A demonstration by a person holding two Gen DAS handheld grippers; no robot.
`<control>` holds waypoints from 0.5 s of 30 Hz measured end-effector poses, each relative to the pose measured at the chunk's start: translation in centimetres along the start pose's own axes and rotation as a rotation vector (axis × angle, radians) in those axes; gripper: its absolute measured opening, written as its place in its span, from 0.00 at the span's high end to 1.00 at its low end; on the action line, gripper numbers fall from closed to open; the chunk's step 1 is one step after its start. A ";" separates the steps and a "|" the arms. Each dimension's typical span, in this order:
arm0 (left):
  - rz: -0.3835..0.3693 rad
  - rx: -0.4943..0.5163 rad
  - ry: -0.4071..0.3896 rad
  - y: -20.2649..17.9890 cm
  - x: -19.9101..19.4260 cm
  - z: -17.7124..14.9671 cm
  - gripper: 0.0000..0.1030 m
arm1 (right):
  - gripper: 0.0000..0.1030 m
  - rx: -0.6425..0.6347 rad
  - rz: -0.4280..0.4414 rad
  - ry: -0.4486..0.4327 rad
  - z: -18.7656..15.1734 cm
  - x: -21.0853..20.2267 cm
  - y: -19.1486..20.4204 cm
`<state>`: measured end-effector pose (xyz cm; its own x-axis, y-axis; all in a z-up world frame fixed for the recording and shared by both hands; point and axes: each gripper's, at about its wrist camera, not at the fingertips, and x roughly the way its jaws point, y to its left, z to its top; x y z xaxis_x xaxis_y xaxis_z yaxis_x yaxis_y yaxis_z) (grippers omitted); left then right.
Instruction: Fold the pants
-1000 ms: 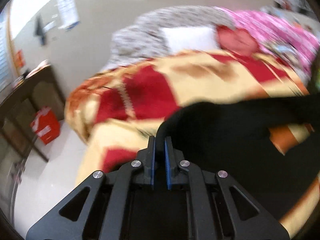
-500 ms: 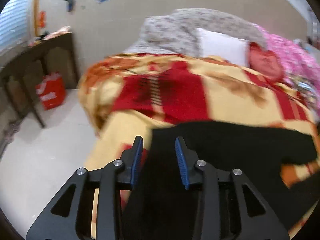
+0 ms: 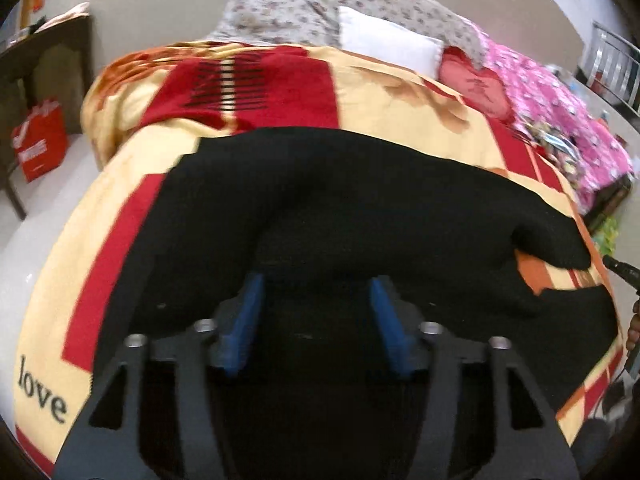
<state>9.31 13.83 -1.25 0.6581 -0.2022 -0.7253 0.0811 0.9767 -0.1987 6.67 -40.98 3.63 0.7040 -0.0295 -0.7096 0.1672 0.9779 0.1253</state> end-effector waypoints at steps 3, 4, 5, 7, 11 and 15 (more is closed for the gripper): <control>0.020 0.034 0.007 -0.5 -0.1 0.0 0.37 | 0.84 -0.042 0.102 0.010 -2.9 -2.7 0.8; 0.025 0.040 0.007 -0.6 -0.2 -0.3 0.36 | 0.84 -0.055 0.107 0.031 -4.3 -3.2 0.6; 0.028 0.041 0.008 -0.6 -0.2 -0.2 0.36 | 0.84 -0.071 0.101 0.049 -6.1 -3.7 0.3; 0.020 0.038 0.009 -0.5 -0.2 -0.4 0.33 | 0.82 -0.089 0.080 0.057 -8.3 -3.8 0.0; -0.019 0.051 0.030 -0.7 -0.2 -0.4 0.22 | 0.60 -0.135 0.022 -0.059 -11.0 -5.1 -0.2; -0.041 0.051 0.028 -0.6 -0.2 -0.4 0.20 | 0.57 -0.122 -0.004 -0.008 -9.8 -4.5 -0.5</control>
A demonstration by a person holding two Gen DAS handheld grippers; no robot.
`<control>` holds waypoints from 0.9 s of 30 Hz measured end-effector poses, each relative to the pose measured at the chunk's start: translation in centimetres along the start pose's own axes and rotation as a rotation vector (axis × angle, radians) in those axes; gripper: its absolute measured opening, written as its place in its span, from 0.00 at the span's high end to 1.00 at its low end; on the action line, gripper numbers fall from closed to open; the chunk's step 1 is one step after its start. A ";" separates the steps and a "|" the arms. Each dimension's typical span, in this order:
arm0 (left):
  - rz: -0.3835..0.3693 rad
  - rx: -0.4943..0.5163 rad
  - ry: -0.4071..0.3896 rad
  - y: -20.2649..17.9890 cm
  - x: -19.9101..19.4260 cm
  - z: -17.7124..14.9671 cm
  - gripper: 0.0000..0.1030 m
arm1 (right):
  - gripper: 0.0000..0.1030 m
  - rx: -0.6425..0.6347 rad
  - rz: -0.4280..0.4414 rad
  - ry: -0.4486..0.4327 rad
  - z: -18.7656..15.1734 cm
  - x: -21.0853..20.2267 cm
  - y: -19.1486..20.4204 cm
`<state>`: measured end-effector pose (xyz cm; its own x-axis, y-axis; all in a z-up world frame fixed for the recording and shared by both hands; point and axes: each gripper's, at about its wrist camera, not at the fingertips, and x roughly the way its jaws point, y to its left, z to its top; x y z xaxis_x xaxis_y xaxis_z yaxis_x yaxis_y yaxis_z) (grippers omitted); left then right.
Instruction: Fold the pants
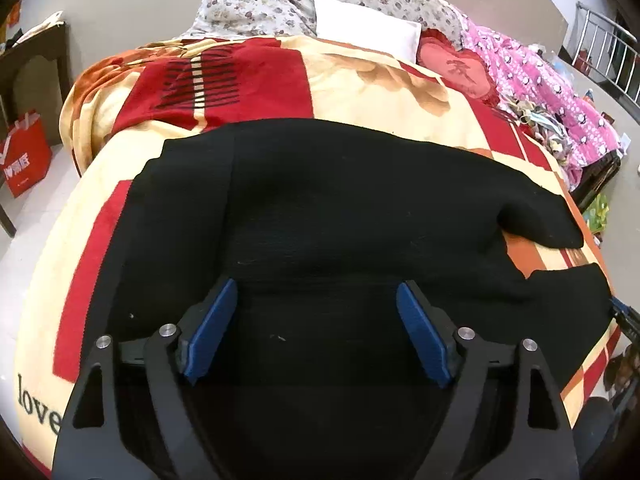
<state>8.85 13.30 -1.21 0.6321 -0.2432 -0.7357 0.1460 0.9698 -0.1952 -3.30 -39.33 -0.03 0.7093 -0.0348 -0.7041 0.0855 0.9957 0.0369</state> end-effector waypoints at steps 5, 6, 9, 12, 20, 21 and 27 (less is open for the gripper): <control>-0.069 -0.059 -0.039 1.1 -0.6 -0.2 0.20 | 0.60 0.032 0.050 -0.163 3.1 -2.7 0.9; -0.072 -0.060 -0.045 1.1 -0.6 -0.2 0.20 | 0.60 0.009 0.066 -0.180 3.4 -2.8 1.6; -0.075 -0.063 -0.051 1.2 -0.8 -0.3 0.20 | 0.60 -0.090 0.179 -0.107 4.3 -1.1 5.1; -0.086 -0.064 -0.049 1.3 -0.9 -0.4 0.20 | 0.60 -0.153 0.035 0.065 3.3 2.7 6.1; -0.025 -0.013 -0.033 0.2 -0.6 -0.6 0.20 | 0.60 0.117 0.217 0.013 8.3 1.5 1.7; -0.011 -0.001 -0.029 0.0 -0.5 -0.6 0.20 | 0.60 0.132 0.231 -0.004 9.7 1.6 1.7; -0.019 -0.007 -0.030 0.2 -0.5 -0.7 0.20 | 0.60 0.276 0.224 0.068 17.8 9.6 1.1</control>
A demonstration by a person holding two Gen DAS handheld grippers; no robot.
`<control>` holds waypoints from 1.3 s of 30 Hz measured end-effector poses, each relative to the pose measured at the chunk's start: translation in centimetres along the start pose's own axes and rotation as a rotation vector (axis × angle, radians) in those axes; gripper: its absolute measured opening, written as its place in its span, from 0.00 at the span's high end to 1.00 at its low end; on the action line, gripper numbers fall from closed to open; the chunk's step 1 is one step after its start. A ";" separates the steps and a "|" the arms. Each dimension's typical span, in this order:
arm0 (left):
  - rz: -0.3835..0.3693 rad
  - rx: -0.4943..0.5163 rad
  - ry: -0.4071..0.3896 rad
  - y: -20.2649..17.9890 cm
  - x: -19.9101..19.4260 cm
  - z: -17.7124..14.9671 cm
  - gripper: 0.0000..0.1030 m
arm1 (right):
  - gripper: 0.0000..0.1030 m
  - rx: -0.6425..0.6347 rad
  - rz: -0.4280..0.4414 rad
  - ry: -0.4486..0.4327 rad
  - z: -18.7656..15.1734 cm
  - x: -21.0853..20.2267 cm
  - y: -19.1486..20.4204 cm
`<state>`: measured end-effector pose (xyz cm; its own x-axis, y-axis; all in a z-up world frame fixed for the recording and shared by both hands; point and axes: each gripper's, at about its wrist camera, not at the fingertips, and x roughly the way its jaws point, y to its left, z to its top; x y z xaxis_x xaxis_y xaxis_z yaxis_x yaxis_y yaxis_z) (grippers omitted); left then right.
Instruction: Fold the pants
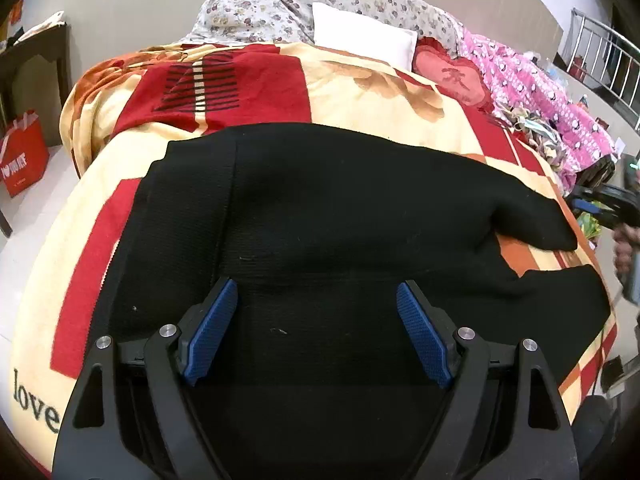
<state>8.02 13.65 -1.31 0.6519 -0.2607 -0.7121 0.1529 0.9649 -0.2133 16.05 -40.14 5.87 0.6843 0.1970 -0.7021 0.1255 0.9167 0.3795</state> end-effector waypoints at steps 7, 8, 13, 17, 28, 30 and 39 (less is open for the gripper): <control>-0.006 -0.012 -0.004 0.1 -0.1 0.1 0.20 | 0.67 0.012 -0.099 0.113 2.3 5.2 -1.5; -0.004 -0.010 -0.004 0.0 -0.1 0.1 0.20 | 0.67 0.018 -0.098 0.116 2.1 5.3 -2.0; 0.003 -0.004 -0.001 -0.1 -0.1 0.1 0.20 | 0.82 -0.001 -0.072 0.127 2.0 6.0 -2.4; 0.003 -0.006 -0.003 -0.2 -0.1 0.1 0.20 | 0.94 -0.081 -0.083 0.079 2.0 4.6 -1.3; -0.017 -0.044 -0.040 0.6 -1.2 -0.1 0.20 | 0.95 -0.235 0.018 -0.088 -7.7 -6.3 0.7; -0.019 -0.069 -0.075 1.3 -2.4 -0.5 0.20 | 0.95 -0.252 0.016 -0.093 -10.0 -7.3 0.6; 0.016 -0.254 -0.102 7.9 -6.7 1.4 0.20 | 0.95 -0.146 0.043 -0.084 -15.9 -8.1 -2.6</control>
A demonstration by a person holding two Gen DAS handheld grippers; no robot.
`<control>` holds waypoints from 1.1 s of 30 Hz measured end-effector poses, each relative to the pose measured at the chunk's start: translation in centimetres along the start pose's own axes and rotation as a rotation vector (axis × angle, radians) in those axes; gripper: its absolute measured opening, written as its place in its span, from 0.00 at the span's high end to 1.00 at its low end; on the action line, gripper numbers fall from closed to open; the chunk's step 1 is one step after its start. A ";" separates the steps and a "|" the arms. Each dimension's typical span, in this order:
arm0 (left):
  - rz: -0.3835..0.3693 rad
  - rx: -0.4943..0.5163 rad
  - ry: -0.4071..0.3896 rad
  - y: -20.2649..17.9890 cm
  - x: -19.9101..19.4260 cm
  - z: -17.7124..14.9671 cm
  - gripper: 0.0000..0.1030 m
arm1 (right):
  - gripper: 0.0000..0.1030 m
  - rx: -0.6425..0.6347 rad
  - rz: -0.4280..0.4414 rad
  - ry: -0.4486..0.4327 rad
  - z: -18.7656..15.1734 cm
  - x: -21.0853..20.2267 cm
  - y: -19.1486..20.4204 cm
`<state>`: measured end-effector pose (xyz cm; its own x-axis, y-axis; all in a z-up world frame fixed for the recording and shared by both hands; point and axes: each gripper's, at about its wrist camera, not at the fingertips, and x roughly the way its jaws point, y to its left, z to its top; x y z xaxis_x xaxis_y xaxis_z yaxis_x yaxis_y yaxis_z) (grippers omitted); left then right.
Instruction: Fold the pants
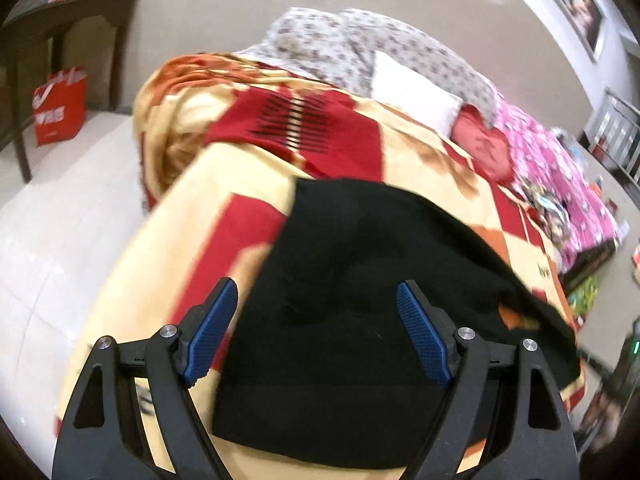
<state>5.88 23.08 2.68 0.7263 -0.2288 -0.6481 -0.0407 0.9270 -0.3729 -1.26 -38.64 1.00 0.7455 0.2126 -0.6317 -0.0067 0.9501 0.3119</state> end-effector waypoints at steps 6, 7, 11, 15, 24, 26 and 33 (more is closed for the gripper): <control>-0.166 -0.211 0.104 1.5 2.8 5.0 0.20 | 0.95 0.094 -0.017 -0.026 -2.4 -0.7 -1.8; -0.178 -0.231 0.126 1.4 3.5 5.9 0.20 | 0.95 0.079 -0.033 -0.033 -2.3 -0.7 -1.4; -0.167 -0.278 0.231 0.7 7.5 9.9 0.20 | 0.95 -0.032 -0.133 -0.008 -2.3 0.2 0.8; -0.020 -0.108 0.264 0.6 11.6 12.7 0.20 | 0.95 -0.046 -0.150 -0.006 -2.4 0.2 0.9; -0.327 -0.094 0.396 1.0 15.2 11.2 0.23 | 0.95 -0.036 -0.142 -0.004 -2.5 0.2 0.7; -0.336 -0.104 0.399 1.1 15.3 10.9 0.32 | 0.95 -0.034 -0.144 -0.004 -2.6 0.1 0.6; -0.272 -0.101 0.364 1.7 14.9 11.2 0.94 | 0.95 -0.033 -0.142 -0.004 -2.6 0.1 0.6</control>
<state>24.31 24.57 -0.24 0.4329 -0.5653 -0.7021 0.0381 0.7897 -0.6123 -2.90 -37.50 -0.72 0.7433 0.0745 -0.6648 0.0771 0.9776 0.1958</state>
